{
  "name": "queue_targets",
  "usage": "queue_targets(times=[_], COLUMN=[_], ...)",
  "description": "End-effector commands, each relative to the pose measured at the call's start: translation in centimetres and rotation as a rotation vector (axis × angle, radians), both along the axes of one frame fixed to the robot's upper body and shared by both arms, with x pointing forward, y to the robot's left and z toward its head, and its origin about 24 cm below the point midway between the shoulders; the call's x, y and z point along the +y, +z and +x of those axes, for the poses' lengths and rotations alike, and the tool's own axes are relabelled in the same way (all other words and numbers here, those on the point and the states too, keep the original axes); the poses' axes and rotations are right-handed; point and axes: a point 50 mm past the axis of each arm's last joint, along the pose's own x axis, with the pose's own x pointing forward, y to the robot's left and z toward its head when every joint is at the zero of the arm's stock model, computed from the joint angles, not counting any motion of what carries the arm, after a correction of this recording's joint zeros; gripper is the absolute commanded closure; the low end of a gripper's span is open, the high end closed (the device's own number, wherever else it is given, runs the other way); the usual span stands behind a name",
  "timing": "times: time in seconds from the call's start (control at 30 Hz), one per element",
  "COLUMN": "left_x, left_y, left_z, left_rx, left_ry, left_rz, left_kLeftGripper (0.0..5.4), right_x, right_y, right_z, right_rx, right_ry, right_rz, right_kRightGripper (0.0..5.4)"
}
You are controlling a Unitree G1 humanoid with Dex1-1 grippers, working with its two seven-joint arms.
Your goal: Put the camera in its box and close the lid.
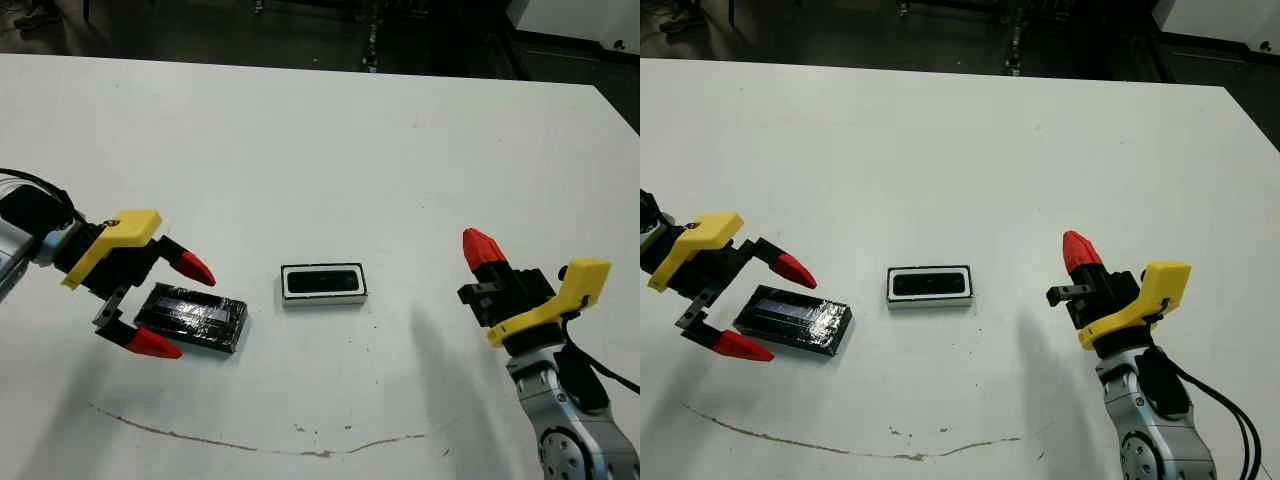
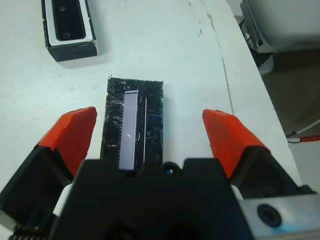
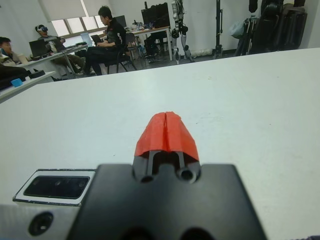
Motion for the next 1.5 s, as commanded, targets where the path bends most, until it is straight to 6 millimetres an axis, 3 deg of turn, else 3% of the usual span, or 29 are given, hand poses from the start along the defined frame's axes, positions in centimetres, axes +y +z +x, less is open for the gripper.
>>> queue_targets(times=[0.03,0.8,1.13,1.5], left_x=[0.2,0.5,0.5,0.8], left_y=[-0.5,-1.7,-1.9,-1.8], left_z=[0.1,0.7,0.8,0.8], left_rx=[0.018,0.082,0.033,0.082], left_ry=[0.012,0.061,0.022,0.113], left_rz=[-0.021,-0.013,0.022,0.087], left_kLeftGripper=[0.0,0.0,0.0,0.0], right_x=[-0.3,-0.3,-0.2,-0.2], right_y=[-0.3,-0.5,-0.5,-0.5], right_z=[-0.2,-0.3,-0.4,-0.4], right_rx=[0.017,0.021,0.026,0.028], right_ry=[-0.013,-0.004,-0.011,-0.01], right_rz=[-0.01,-0.01,-0.01,-0.004], right_kRightGripper=[5.38,5.38,5.38,5.38])
